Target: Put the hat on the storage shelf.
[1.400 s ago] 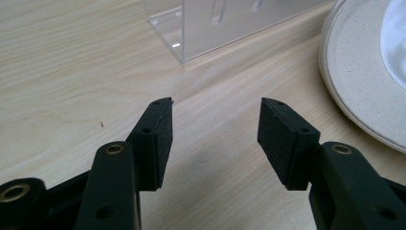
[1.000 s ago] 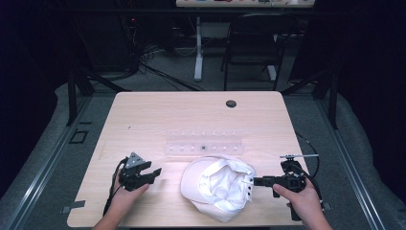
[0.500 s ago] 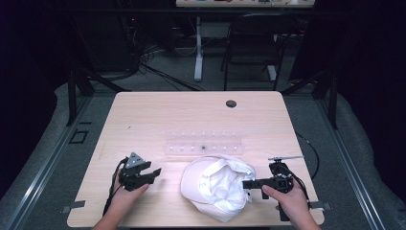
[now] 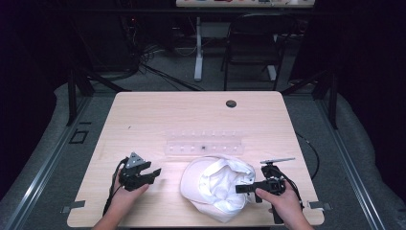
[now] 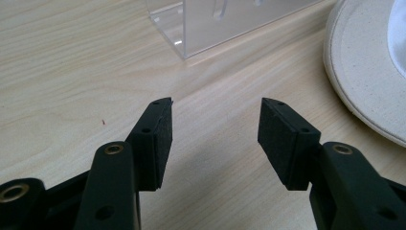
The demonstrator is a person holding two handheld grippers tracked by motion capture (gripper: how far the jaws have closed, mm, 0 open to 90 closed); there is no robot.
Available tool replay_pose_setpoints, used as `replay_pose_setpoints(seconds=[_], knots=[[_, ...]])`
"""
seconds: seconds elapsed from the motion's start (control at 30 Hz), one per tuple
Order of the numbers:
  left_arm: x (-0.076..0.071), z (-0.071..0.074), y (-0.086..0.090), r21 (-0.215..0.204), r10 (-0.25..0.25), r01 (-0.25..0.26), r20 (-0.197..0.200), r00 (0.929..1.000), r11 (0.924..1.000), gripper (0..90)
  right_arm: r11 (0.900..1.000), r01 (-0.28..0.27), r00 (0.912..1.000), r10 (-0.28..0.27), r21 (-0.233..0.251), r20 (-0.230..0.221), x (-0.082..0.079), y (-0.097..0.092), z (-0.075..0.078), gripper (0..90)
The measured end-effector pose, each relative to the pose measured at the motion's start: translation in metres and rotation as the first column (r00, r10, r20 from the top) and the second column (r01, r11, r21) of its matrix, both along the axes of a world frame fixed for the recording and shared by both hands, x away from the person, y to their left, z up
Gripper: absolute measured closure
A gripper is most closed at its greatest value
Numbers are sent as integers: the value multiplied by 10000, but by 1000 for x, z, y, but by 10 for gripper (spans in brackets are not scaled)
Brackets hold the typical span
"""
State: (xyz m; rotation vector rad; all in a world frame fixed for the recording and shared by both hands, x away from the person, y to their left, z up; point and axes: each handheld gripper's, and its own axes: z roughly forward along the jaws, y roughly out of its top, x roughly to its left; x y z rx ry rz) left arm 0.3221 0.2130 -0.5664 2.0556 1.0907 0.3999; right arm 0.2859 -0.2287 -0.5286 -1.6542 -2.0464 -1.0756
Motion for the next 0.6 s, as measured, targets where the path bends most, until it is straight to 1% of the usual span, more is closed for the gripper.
replay_pose_setpoints(seconds=[0.03,0.1,0.13,0.27,0.3,0.37,0.5,0.53,0.57,0.6], knots=[[0,0,0,-2,0,0,3,10000,10000,465,10000,-16,10000,16,0,28,0,0,1,441],[0,0,0,6,-5,5,2,10000,10000,465,9998,19,10000,-20,198,32,0,0,7,443],[0,0,0,21,-5,5,9,10000,10000,465,9998,19,10000,-20,198,32,0,0,7,443],[0,0,-1,75,-25,24,19,10000,10000,465,9994,-43,9999,39,347,138,0,0,16,448],[0,0,-1,105,-57,56,33,10000,9999,465,9988,-70,9999,64,482,133,1,1,21,457],[0,0,-1,94,-52,51,37,10000,9999,465,9986,-55,9999,48,525,140,2,1,23,464],[0,0,0,75,-19,19,15,10000,10000,465,9985,40,10000,-39,553,-3,4,1,30,558],[0,0,-1,76,-20,19,19,10000,10000,465,9986,183,9998,-182,501,-21,4,2,31,588],[0,0,-1,73,-20,20,23,10000,10000,465,9990,117,9999,-115,430,-44,5,2,31,604],[0,0,0,92,-44,44,34,10000,9999,465,9988,123,9999,-119,472,-99,6,2,31,615]])
